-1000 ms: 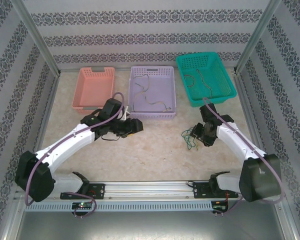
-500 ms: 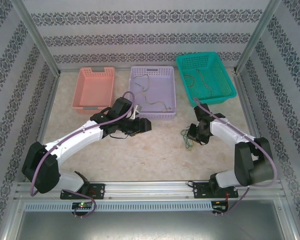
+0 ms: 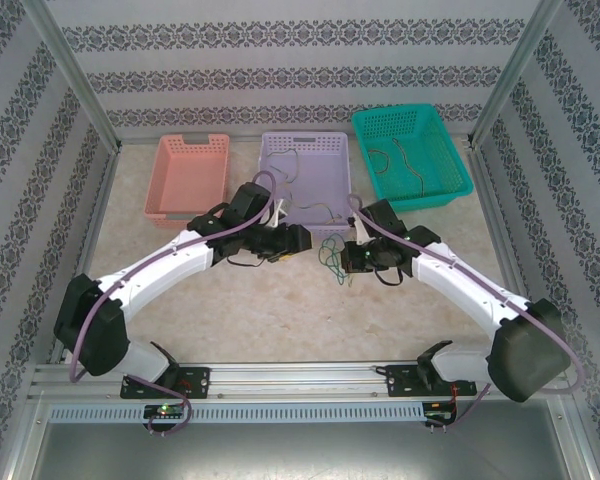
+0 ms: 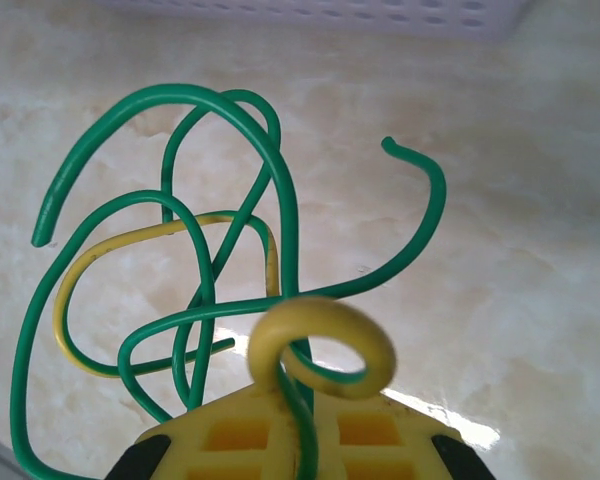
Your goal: Untangle the cables
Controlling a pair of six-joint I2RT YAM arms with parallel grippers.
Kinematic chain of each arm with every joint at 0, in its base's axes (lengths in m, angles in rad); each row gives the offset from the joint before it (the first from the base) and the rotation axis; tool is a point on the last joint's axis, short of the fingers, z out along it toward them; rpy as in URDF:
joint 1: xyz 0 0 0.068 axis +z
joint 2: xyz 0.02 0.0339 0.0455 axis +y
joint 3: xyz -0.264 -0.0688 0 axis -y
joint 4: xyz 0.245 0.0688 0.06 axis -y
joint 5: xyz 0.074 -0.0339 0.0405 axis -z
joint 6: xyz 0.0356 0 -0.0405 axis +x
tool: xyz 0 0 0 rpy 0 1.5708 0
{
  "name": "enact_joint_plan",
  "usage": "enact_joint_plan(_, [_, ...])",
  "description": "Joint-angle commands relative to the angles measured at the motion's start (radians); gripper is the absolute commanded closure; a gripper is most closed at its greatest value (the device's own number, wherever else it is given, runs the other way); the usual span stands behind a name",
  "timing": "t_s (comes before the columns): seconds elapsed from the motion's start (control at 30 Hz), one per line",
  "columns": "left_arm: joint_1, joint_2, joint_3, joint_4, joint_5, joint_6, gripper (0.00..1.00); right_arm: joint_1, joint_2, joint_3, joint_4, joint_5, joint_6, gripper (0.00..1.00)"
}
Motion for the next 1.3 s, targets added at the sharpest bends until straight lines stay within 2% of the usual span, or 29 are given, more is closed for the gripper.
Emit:
enact_joint_plan(0.0, [-0.008, 0.026, -0.010, 0.066, 0.052, -0.042, 0.56, 0.024, 0.020, 0.043, 0.020, -0.044, -0.034, 1.00])
enact_joint_plan(0.1, [-0.011, 0.045, -0.017, 0.068, 0.068, -0.049, 0.66, 0.028, 0.030, 0.051, 0.021, -0.044, -0.026, 1.00])
enact_joint_plan(0.4, [-0.013, 0.076, -0.011, 0.039, 0.081, -0.044, 0.63, 0.032, 0.051, 0.071, 0.033, -0.077, -0.018, 1.00])
enact_joint_plan(0.5, [-0.015, 0.088, -0.001, 0.048, 0.081, -0.049, 0.65, 0.039, 0.055, 0.072, 0.036, -0.075, -0.011, 1.00])
enact_joint_plan(0.73, [-0.021, 0.100, 0.007, 0.040, 0.080, -0.047, 0.80, 0.041, 0.053, 0.062, 0.045, -0.073, 0.003, 1.00])
enact_joint_plan(0.87, [-0.020, 0.094, 0.011, 0.030, 0.063, -0.041, 0.97, 0.040, 0.052, 0.063, 0.038, -0.054, 0.006, 1.00])
enact_joint_plan(0.93, [-0.020, 0.080, 0.013, 0.013, 0.042, -0.038, 1.00, 0.031, 0.053, 0.061, 0.029, -0.046, 0.005, 1.00])
enact_joint_plan(1.07, [-0.013, 0.044, 0.035, -0.095, -0.023, 0.000, 1.00, -0.023, 0.035, 0.039, 0.011, -0.036, 0.005, 1.00])
enact_joint_plan(1.27, [0.086, -0.057, 0.008, -0.281, -0.104, 0.064, 1.00, -0.233, -0.025, -0.020, -0.039, -0.069, 0.001, 1.00])
